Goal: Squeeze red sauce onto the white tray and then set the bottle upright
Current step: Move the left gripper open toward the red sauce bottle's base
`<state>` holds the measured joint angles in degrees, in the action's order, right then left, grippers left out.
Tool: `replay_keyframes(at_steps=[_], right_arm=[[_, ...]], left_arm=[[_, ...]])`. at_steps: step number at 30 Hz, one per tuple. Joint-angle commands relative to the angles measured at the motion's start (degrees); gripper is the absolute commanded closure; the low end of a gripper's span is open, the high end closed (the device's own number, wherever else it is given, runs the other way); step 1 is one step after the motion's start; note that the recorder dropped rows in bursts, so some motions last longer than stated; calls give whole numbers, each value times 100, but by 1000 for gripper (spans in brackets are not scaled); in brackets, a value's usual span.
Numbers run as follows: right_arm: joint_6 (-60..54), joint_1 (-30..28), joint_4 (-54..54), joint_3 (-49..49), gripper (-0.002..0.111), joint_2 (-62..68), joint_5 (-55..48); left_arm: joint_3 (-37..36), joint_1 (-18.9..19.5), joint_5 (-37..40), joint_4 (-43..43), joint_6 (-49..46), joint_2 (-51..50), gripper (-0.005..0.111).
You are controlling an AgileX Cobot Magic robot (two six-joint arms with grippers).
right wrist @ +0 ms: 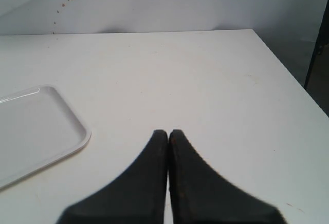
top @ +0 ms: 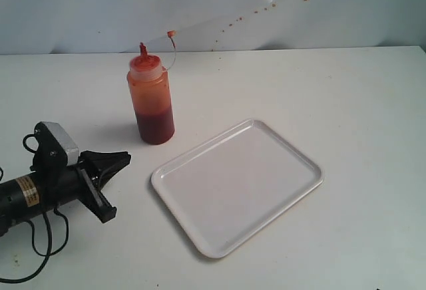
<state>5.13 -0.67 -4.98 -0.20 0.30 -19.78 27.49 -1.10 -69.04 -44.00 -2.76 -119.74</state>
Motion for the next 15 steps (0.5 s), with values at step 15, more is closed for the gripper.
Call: replay_keyframes(at_steps=[15], right_arm=[[-15,13,17,20,108,-30,17]], left_arm=[[15,17,-92,795,401,-13,104]])
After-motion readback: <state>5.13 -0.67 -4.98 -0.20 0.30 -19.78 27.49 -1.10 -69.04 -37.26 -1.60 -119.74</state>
